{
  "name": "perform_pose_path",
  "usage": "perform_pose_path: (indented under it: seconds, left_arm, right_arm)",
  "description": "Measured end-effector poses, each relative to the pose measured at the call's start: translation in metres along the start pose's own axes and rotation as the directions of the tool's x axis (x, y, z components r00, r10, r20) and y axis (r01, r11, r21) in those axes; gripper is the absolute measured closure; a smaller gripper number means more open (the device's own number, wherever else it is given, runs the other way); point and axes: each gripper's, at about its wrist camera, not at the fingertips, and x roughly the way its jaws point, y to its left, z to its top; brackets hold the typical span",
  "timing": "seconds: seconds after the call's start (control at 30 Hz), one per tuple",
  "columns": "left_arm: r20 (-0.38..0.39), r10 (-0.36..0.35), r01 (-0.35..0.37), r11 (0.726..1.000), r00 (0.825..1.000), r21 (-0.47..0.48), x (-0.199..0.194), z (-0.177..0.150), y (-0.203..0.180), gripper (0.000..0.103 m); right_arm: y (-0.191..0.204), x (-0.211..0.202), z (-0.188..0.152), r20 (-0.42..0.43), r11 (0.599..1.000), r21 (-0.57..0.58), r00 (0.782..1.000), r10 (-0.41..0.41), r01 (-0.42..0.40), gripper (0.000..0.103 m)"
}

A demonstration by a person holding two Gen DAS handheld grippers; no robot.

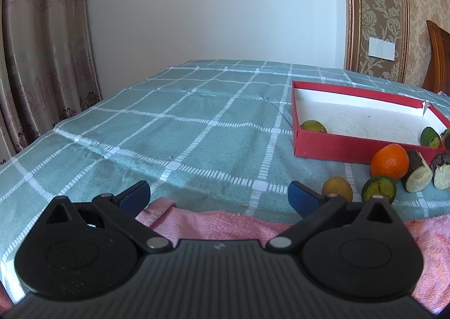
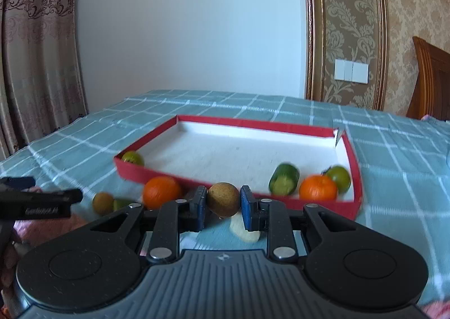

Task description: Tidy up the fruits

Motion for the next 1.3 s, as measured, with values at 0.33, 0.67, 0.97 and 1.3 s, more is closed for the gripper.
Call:
perform_pose_path:
  seconds: [0.33, 0.67, 0.97, 1.3]
  left_arm:
    - [-0.007, -0.021, 0.021, 0.999, 1.000, -0.024, 0.001, 0.000, 0.004, 0.000]
    - [-0.010, -0.032, 0.031, 0.998, 0.999, -0.046, 0.001, 0.001, 0.007, 0.000]
    - [-0.009, -0.022, 0.021, 0.999, 1.000, -0.049, 0.000, 0.001, 0.007, 0.000]
    - [-0.010, 0.008, -0.008, 1.000, 1.000, -0.031, 0.000, 0.001, 0.003, 0.000]
  right_arm:
    - [-0.011, 0.038, 0.043, 0.001, 1.000, -0.006, 1.000, -0.027, 0.027, 0.079]
    - [-0.015, 0.080, 0.050, -0.072, 0.999, -0.008, 0.996, -0.050, 0.049, 0.078]
    - [-0.024, 0.043, 0.024, -0.017, 0.998, 0.039, 0.999, -0.046, 0.046, 0.076]
    - [-0.037, -0.025, -0.025, 0.155, 0.988, 0.091, 0.978, -0.137, 0.124, 0.075]
